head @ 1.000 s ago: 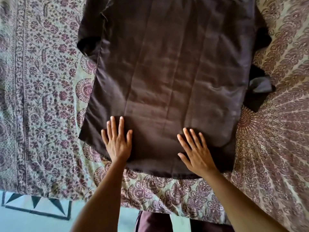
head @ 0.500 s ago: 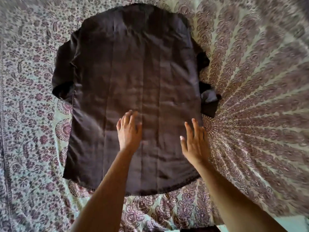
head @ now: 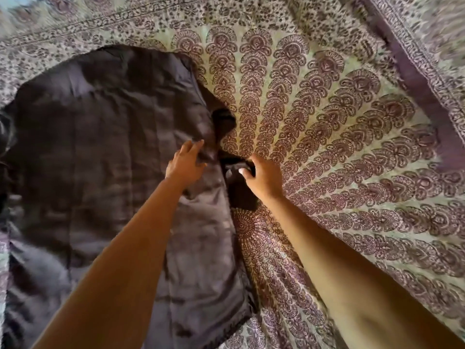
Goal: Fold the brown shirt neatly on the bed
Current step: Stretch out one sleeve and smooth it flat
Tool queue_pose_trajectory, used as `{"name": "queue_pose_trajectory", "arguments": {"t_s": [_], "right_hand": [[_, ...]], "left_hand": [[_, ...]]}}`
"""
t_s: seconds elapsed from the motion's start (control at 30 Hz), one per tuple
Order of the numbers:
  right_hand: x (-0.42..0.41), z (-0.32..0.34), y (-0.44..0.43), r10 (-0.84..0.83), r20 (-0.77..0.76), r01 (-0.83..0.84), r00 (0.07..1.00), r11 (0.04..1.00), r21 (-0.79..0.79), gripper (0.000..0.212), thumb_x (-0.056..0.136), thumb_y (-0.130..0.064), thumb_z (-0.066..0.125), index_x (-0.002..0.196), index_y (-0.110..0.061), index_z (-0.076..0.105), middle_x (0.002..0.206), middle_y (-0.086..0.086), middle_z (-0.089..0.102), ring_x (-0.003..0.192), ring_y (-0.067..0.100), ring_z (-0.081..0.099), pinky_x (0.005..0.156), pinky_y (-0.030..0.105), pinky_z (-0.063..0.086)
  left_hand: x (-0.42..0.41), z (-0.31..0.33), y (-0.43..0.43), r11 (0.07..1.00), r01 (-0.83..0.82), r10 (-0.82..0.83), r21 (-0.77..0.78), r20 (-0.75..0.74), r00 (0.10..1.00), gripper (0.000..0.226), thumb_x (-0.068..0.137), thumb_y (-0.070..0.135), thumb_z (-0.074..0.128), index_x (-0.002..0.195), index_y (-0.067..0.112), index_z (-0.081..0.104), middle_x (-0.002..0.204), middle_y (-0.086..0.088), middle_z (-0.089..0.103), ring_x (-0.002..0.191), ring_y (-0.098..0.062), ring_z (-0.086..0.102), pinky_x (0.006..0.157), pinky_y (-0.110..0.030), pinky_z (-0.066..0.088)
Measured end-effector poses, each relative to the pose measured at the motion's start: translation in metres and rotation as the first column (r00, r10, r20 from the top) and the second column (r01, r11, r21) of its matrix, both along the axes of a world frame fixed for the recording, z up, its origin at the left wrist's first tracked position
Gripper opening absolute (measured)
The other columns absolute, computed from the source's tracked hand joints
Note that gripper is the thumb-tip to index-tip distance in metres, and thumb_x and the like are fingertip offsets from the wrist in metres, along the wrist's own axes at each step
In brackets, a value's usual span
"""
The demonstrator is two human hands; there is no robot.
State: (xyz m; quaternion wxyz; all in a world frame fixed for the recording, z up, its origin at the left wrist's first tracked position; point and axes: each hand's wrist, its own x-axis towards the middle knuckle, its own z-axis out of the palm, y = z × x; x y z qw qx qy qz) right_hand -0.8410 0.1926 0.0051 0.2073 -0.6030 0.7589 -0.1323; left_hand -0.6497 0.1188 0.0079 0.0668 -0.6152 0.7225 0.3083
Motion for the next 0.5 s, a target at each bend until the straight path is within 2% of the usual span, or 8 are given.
{"name": "queue_pose_trajectory", "arguments": {"t_s": [0.07, 0.13, 0.23, 0.27, 0.33, 0.4, 0.5], "right_hand": [[-0.018, 0.006, -0.012, -0.104, -0.039, 0.098, 0.994, 0.986, -0.136, 0.018, 0.087, -0.023, 0.059, 0.1, -0.012, 0.059, 0.083, 0.008, 0.067, 0.08, 0.03, 0.062, 0.073, 0.035, 0.043], [-0.042, 0.014, -0.024, -0.201, -0.107, 0.162, 0.974, 0.943, -0.292, 0.011, 0.085, -0.015, 0.058, 0.096, -0.012, 0.059, 0.081, 0.005, 0.065, 0.083, 0.027, 0.06, 0.075, 0.033, 0.037], [-0.074, 0.027, -0.043, -0.289, -0.196, 0.191, 0.937, 0.894, -0.405, 0.02, 0.078, -0.008, 0.057, 0.097, -0.013, 0.059, 0.094, 0.007, 0.066, 0.098, 0.031, 0.055, 0.087, 0.043, 0.038], [-0.083, 0.03, -0.049, -0.328, -0.215, 0.21, 0.92, 0.875, -0.436, 0.022, 0.077, -0.009, 0.05, 0.097, -0.013, 0.059, 0.098, 0.007, 0.065, 0.102, 0.032, 0.054, 0.09, 0.047, 0.039], [-0.097, 0.04, -0.054, -0.449, -0.211, 0.303, 0.868, 0.817, -0.49, 0.029, 0.074, -0.011, 0.04, 0.096, -0.016, 0.059, 0.106, 0.006, 0.063, 0.106, 0.032, 0.052, 0.091, 0.047, 0.037], [-0.109, 0.047, -0.053, -0.562, -0.196, 0.436, 0.804, 0.78, -0.449, 0.032, 0.073, -0.01, 0.045, 0.101, -0.016, 0.058, 0.117, 0.007, 0.057, 0.112, 0.03, 0.048, 0.092, 0.043, 0.031], [-0.123, 0.05, -0.042, -0.64, -0.225, 0.578, 0.734, 0.764, -0.288, 0.037, 0.076, -0.009, 0.049, 0.112, -0.013, 0.052, 0.128, 0.013, 0.047, 0.119, 0.03, 0.04, 0.096, 0.039, 0.026]], "left_hand": [[-0.003, -0.009, -0.009, 1.0, 0.002, -0.003, 0.028, 0.046, 0.999, 0.064, 0.091, 0.03, 0.053, 0.147, 0.024, 0.023, 0.155, -0.006, 0.017, 0.138, -0.036, 0.025, 0.107, -0.053, 0.033], [-0.004, -0.014, -0.013, 0.999, 0.015, -0.018, 0.037, 0.091, 0.996, 0.064, 0.09, 0.031, 0.054, 0.146, 0.024, 0.023, 0.155, -0.006, 0.018, 0.136, -0.038, 0.026, 0.106, -0.054, 0.034], [-0.005, -0.016, -0.019, 0.999, 0.02, -0.024, 0.041, 0.084, 0.996, 0.068, 0.087, 0.03, 0.059, 0.146, 0.025, 0.025, 0.153, -0.008, 0.022, 0.135, -0.038, 0.029, 0.104, -0.053, 0.036], [-0.005, -0.015, -0.021, 0.999, 0.003, -0.007, 0.043, 0.08, 0.997, 0.068, 0.087, 0.029, 0.06, 0.146, 0.025, 0.026, 0.152, -0.009, 0.023, 0.134, -0.039, 0.03, 0.104, -0.052, 0.037], [-0.006, -0.014, -0.024, 0.999, -0.021, 0.018, 0.048, 0.067, 0.998, 0.069, 0.086, 0.027, 0.061, 0.146, 0.024, 0.026, 0.15, -0.013, 0.026, 0.133, -0.04, 0.032, 0.105, -0.051, 0.037], [-0.008, -0.013, -0.025, 0.999, -0.025, 0.021, 0.049, 0.078, 0.997, 0.07, 0.086, 0.028, 0.061, 0.146, 0.022, 0.025, 0.15, -0.014, 0.025, 0.132, -0.041, 0.031, 0.105, -0.051, 0.036], [-0.007, -0.011, -0.019, 0.999, -0.018, 0.013, 0.039, 0.112, 0.994, 0.073, 0.085, 0.031, 0.062, 0.146, 0.024, 0.023, 0.153, -0.01, 0.018, 0.134, -0.039, 0.028, 0.105, -0.052, 0.036]]}}
